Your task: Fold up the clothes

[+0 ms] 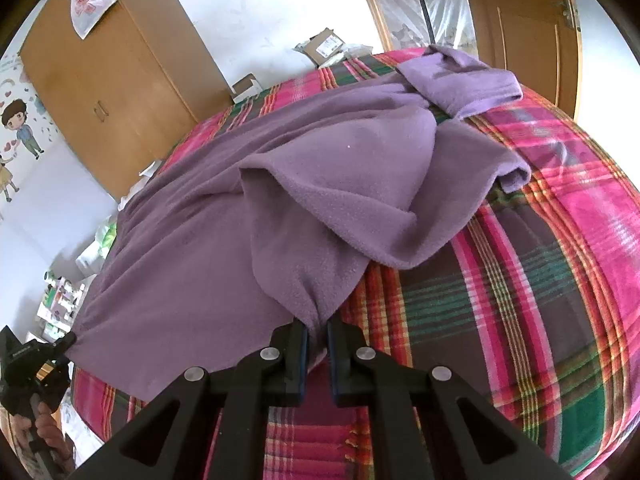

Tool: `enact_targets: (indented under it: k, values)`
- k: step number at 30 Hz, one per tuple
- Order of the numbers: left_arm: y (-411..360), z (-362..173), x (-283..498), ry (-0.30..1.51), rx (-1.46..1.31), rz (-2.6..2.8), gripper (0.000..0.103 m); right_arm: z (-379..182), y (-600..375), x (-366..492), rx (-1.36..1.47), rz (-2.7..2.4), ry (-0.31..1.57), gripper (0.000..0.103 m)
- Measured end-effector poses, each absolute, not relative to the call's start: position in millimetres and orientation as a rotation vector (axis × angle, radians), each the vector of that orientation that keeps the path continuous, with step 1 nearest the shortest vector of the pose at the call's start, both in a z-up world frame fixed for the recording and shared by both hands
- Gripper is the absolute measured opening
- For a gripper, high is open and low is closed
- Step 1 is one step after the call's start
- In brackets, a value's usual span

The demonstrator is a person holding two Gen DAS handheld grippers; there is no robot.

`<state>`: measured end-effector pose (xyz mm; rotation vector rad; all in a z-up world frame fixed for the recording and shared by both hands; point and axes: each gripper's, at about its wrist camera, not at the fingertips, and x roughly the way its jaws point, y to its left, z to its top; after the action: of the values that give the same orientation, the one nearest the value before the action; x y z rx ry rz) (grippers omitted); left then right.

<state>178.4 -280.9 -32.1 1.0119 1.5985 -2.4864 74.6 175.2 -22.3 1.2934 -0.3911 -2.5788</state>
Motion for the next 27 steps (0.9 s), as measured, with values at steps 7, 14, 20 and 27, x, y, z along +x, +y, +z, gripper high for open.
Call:
enact_targets:
  k: [7,14,20,27]
  values:
    - [-282,-42,178,1.578,1.042,-2.446,0.01,-26,177,73,1.308,-2.565,-0.39,0.008]
    - [-284,-49,178,1.599,1.055,-2.415,0.01,-17,170,74,1.323,-2.53,-0.206,0.013]
    - [-285,-50,179,1.616,1.052,-2.415,0.01,-1,158,75,1.407,-2.389,-0.014,0.019]
    - [-286,-52,178,1.623,1.049,-2.431,0.01,49,107,58,1.247,-2.195,0.111,0.024]
